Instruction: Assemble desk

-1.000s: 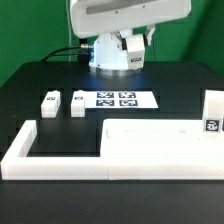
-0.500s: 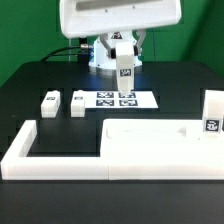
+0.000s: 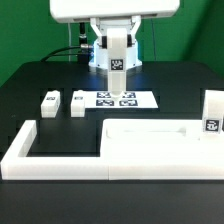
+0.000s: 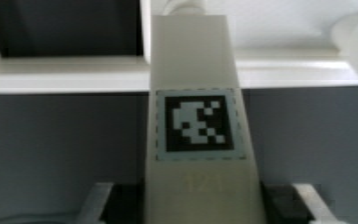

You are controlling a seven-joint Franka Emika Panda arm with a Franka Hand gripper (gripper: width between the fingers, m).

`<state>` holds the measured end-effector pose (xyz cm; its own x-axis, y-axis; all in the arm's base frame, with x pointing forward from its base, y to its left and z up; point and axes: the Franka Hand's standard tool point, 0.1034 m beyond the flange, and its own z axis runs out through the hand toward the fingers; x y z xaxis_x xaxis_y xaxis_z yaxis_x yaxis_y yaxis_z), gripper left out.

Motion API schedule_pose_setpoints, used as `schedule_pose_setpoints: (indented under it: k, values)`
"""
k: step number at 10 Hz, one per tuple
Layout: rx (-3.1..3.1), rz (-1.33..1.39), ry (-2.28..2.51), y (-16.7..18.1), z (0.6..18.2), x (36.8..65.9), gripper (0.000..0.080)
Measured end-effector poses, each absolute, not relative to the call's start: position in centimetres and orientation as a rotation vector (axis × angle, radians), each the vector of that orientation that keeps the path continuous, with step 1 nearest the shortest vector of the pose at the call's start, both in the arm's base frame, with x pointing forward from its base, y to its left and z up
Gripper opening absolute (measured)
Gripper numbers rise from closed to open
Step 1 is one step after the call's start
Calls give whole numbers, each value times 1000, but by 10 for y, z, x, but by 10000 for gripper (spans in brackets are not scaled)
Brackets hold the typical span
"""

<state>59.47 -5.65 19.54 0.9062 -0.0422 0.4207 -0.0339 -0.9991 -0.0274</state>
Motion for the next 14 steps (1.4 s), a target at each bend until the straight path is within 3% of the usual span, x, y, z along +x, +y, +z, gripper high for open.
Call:
schedule_pose_setpoints:
  k: [6,11,14]
  values:
    - [-3065,-720,58,-64,181,616,290]
    - [-3061,-815,82,-56,184,618,290]
    - [-3069,-878,96,-49,166,621,290]
